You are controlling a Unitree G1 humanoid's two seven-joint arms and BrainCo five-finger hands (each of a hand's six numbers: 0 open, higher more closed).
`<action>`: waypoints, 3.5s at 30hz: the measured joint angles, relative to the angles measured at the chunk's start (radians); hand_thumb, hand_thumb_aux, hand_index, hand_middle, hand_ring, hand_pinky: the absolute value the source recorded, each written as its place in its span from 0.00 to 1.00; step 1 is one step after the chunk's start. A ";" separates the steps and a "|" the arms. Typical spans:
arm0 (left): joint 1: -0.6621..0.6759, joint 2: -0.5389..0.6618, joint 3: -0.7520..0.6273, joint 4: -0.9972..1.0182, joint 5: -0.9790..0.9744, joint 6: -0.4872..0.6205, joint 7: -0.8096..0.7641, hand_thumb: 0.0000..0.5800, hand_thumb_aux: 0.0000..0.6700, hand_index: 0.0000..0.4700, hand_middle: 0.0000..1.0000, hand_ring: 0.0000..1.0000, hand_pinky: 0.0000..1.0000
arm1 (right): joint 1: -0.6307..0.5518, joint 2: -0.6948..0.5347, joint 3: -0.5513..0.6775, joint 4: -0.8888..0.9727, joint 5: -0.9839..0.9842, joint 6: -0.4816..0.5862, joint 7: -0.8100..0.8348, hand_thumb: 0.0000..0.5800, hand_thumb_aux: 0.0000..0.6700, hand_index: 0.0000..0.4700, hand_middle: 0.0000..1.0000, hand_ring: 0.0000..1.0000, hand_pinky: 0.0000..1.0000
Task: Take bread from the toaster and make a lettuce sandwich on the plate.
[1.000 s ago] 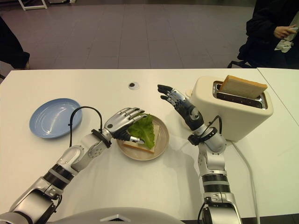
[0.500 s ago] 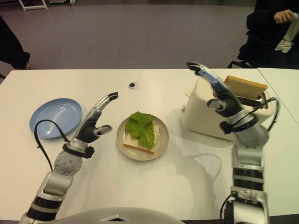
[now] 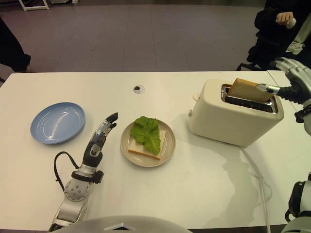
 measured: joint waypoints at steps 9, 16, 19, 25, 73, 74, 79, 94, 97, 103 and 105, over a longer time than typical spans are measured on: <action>0.016 -0.014 0.003 0.010 -0.002 -0.027 -0.029 0.00 0.00 0.00 0.00 0.00 0.00 | -0.079 0.053 0.119 0.093 0.042 -0.082 0.004 1.00 1.00 1.00 0.00 0.00 0.00; 0.017 -0.025 0.012 0.022 -0.001 -0.034 -0.033 0.00 0.00 0.00 0.00 0.00 0.00 | -0.082 0.054 0.109 0.104 0.155 -0.111 0.091 1.00 1.00 1.00 0.00 0.00 0.00; 0.017 -0.029 0.014 0.033 0.001 -0.040 -0.033 0.00 0.00 0.00 0.00 0.00 0.00 | -0.105 0.051 0.047 0.102 0.288 -0.125 0.201 1.00 1.00 1.00 0.00 0.00 0.00; 0.017 -0.035 0.031 0.056 0.010 -0.052 -0.032 0.00 0.00 0.00 0.00 0.00 0.00 | -0.154 0.074 -0.105 -0.059 0.697 -0.064 0.552 1.00 1.00 1.00 0.00 0.00 0.00; -0.024 -0.005 0.046 0.058 0.397 -0.113 0.112 0.00 0.00 0.00 0.00 0.00 0.00 | 0.119 0.568 0.116 -0.959 1.104 1.369 1.021 1.00 1.00 1.00 0.00 0.00 0.00; -0.024 -0.004 0.045 0.058 0.397 -0.113 0.113 0.00 0.00 0.00 0.00 0.00 0.00 | 0.132 0.554 0.120 -0.983 1.103 1.374 1.027 1.00 1.00 1.00 0.00 0.00 0.00; -0.023 0.002 0.045 0.054 0.400 -0.113 0.124 0.00 0.00 0.00 0.00 0.00 0.00 | 0.226 0.542 0.216 -1.032 1.020 1.323 1.011 1.00 1.00 1.00 0.00 0.00 0.00; 0.003 0.063 0.024 -0.098 0.719 -0.075 0.151 0.00 0.00 0.00 0.00 0.00 0.00 | 0.184 0.593 0.315 -0.799 0.808 1.044 0.939 1.00 1.00 1.00 0.00 0.00 0.00; 0.007 0.097 -0.008 -0.142 0.909 -0.024 0.159 0.00 0.00 0.00 0.00 0.00 0.00 | 0.181 0.597 0.320 -0.778 0.805 1.015 0.941 1.00 1.00 1.00 0.00 0.00 0.00; -0.067 0.144 -0.119 -0.078 1.147 0.096 0.164 0.00 0.00 0.00 0.00 0.00 0.00 | 0.184 0.600 0.331 -0.780 0.784 1.004 0.939 1.00 1.00 1.00 0.00 0.00 0.00; -0.084 0.157 -0.144 -0.060 1.171 0.121 0.178 0.00 0.00 0.00 0.00 0.00 0.00 | 0.186 0.603 0.330 -0.780 0.776 1.010 0.934 1.00 1.00 1.00 0.00 0.00 0.00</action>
